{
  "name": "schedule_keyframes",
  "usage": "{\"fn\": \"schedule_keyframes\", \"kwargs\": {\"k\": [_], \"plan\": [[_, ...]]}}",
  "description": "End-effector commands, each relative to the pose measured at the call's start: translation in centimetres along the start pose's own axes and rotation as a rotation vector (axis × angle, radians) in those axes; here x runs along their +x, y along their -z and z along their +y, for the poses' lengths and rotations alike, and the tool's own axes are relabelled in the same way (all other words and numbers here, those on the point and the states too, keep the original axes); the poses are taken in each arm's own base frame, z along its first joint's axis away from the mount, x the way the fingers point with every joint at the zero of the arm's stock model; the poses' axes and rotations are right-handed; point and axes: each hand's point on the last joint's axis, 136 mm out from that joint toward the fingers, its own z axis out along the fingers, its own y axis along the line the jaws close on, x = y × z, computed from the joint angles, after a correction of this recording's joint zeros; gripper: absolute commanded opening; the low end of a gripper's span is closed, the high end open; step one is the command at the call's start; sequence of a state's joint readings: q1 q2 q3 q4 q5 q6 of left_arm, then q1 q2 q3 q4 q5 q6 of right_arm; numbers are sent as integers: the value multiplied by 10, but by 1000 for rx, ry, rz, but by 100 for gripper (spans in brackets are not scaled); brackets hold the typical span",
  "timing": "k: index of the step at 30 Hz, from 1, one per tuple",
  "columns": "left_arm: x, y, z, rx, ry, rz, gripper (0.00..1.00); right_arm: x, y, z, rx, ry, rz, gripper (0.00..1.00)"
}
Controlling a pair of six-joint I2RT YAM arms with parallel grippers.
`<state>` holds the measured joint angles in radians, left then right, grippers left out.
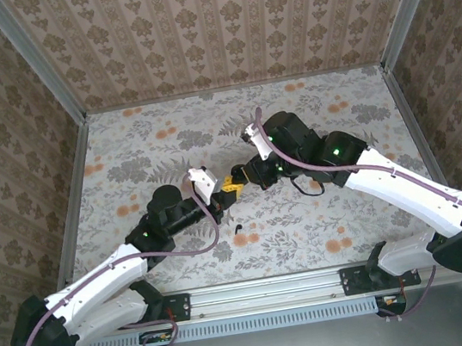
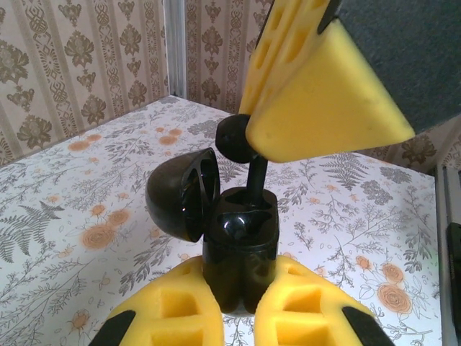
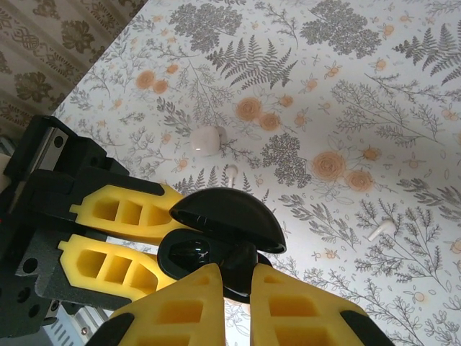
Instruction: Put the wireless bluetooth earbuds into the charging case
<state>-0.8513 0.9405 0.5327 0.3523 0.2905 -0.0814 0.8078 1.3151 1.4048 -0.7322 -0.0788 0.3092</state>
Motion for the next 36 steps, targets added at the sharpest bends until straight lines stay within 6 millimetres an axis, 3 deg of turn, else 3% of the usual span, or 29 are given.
{"fn": "schedule_keyframes", "kwargs": {"k": [1,9,18,36], "plan": [[-24,1,-3,5,-35,-75,0,0,4,8,-44,-20,-13,12],[-23,3,-3,3,-26,-75,0,-1,5,13,-71,-32,-16,11],[-24,4,-3,0,-30,-78,0,13,-3,14,-77,-38,55,12],[-26,4,-3,-2,-30,-83,0,18,-10,19,-109,-31,83,20]]}}
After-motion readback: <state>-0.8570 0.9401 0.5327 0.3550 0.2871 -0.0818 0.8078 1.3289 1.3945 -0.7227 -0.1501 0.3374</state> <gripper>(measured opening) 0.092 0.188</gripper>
